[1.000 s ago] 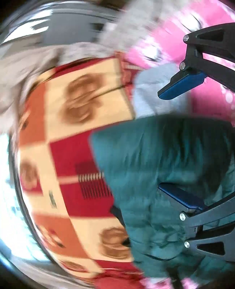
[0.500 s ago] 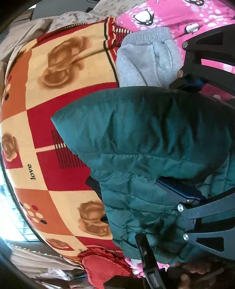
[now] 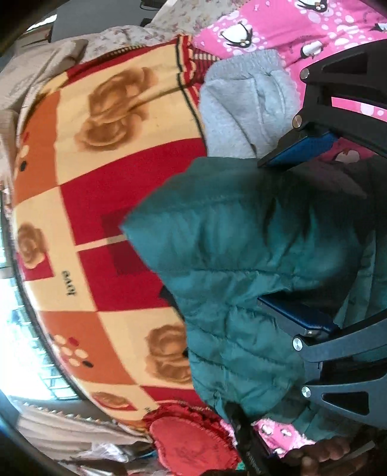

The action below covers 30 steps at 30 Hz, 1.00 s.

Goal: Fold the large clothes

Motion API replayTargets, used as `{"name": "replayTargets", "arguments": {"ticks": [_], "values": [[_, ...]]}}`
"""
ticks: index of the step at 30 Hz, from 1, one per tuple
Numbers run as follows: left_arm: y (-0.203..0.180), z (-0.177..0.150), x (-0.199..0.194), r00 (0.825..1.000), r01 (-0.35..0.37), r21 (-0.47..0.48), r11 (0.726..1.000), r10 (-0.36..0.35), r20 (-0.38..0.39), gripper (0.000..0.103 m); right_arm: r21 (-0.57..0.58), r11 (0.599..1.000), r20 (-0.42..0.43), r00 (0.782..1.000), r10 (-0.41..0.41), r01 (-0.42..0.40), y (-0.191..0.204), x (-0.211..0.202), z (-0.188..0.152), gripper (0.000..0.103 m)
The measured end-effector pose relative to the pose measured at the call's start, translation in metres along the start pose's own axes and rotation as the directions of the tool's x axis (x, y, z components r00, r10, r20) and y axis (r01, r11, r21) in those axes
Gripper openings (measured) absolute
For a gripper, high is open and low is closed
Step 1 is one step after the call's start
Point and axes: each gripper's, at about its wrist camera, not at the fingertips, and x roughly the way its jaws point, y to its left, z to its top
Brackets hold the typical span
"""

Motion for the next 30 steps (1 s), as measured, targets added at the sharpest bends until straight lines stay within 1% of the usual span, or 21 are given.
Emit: {"name": "replayTargets", "arguments": {"ticks": [3,5,6,8,9,11,13,14,15,17,18,19,20,21,22,23,25,26,27,28,30], "values": [[0.018,0.007,-0.039,0.994,-0.08,-0.016,0.997,0.081,0.075,0.014,0.025,1.0,0.065,0.998,-0.01,0.009,-0.004,-0.018,0.007,0.08],[0.034,0.006,-0.054,0.989,-0.123,-0.056,0.991,0.127,0.08,0.014,0.053,0.998,0.076,0.996,-0.043,0.039,-0.009,-0.023,0.01,0.08],[0.045,0.004,-0.058,0.986,-0.15,-0.083,0.985,0.156,0.064,0.014,0.065,0.996,0.07,0.995,-0.064,0.059,-0.012,-0.022,0.011,0.08],[0.064,-0.005,-0.055,0.977,-0.213,-0.125,0.969,0.215,-0.002,0.014,0.085,0.99,0.047,0.992,-0.12,0.116,-0.017,-0.019,0.01,0.08],[0.074,-0.009,-0.048,0.967,-0.253,-0.142,0.957,0.25,-0.044,0.014,0.093,0.989,0.041,0.992,-0.121,0.117,-0.02,-0.018,0.009,0.08],[0.087,-0.014,-0.046,0.956,-0.292,-0.19,0.937,0.281,-0.083,0.014,0.101,0.987,0.029,0.992,-0.126,0.123,-0.022,-0.016,0.009,0.08],[0.089,-0.012,-0.055,0.959,-0.283,-0.241,0.928,0.278,-0.055,0.014,0.099,0.987,0.033,0.991,-0.128,0.124,-0.023,-0.015,0.009,0.08],[0.086,-0.01,-0.063,0.96,-0.273,-0.244,0.931,0.278,-0.012,0.014,0.098,0.986,0.04,0.99,-0.137,0.132,-0.023,-0.016,0.01,0.08],[0.077,-0.007,-0.074,0.958,-0.261,-0.226,0.939,0.281,0.061,0.015,0.104,0.986,0.048,0.989,-0.137,0.131,-0.023,-0.016,0.01,0.08],[0.057,-0.003,-0.081,0.957,-0.239,-0.163,0.957,0.261,0.129,0.015,0.131,0.984,0.062,0.99,-0.13,0.121,-0.023,-0.016,0.01,0.075],[0.047,-0.002,-0.078,0.964,-0.215,-0.12,0.969,0.23,0.136,0.02,0.145,0.982,0.058,0.99,-0.13,0.121,-0.022,-0.014,0.011,0.074],[0.039,-0.003,-0.071,0.973,-0.191,-0.081,0.978,0.2,0.117,0.025,0.15,0.982,0.048,0.991,-0.122,0.113,-0.021,-0.012,0.011,0.074],[0.032,-0.005,-0.059,0.98,-0.183,-0.046,0.982,0.186,0.072,0.035,0.156,0.984,0.018,0.996,-0.088,0.084,-0.019,-0.005,0.012,0.072],[0.027,-0.008,-0.046,0.98,-0.199,-0.02,0.98,0.199,0.019,0.037,0.152,0.987,-0.021,0.999,-0.043,0.046,-0.014,0.002,0.012,0.064],[0.028,-0.011,-0.034,0.974,-0.225,-0.007,0.974,0.225,-0.023,0.037,0.144,0.989,-0.037,0.999,-0.024,0.029,-0.01,0.007,0.012,0.059],[0.031,-0.015,-0.02,0.961,-0.267,-0.001,0.964,0.266,-0.069,0.037,0.122,0.992,-0.06,0.998,0.002,0.005,-0.002,0.014,0.012,0.057],[0.045,-0.023,0.002,0.92,-0.36,-0.005,0.933,0.354,-0.166,0.037,0.121,0.991,-0.12,0.991,0.063,-0.049,0.004,0.03,0.009,0.056],[0.053,-0.027,0.011,0.895,-0.402,-0.004,0.916,0.391,-0.214,0.037,0.132,0.988,-0.2,0.975,0.101,-0.075,0.006,0.05,0.003,0.056],[0.057,-0.032,0.017,0.883,-0.415,-0.004,0.91,0.402,-0.242,0.037,0.13,0.988,-0.267,0.956,0.118,-0.085,0.007,0.066,-0.006,0.057],[0.059,-0.034,0.021,0.877,-0.42,0.004,0.907,0.408,-0.255,0.037,0.103,0.992,-0.328,0.939,0.104,-0.074,0.008,0.081,-0.015,0.057],[0.054,-0.034,0.021,0.869,-0.433,0.031,0.901,0.427,-0.251,0.037,0.052,0.997,-0.349,0.935,0.064,-0.049,0.011,0.088,-0.02,0.057]]}}
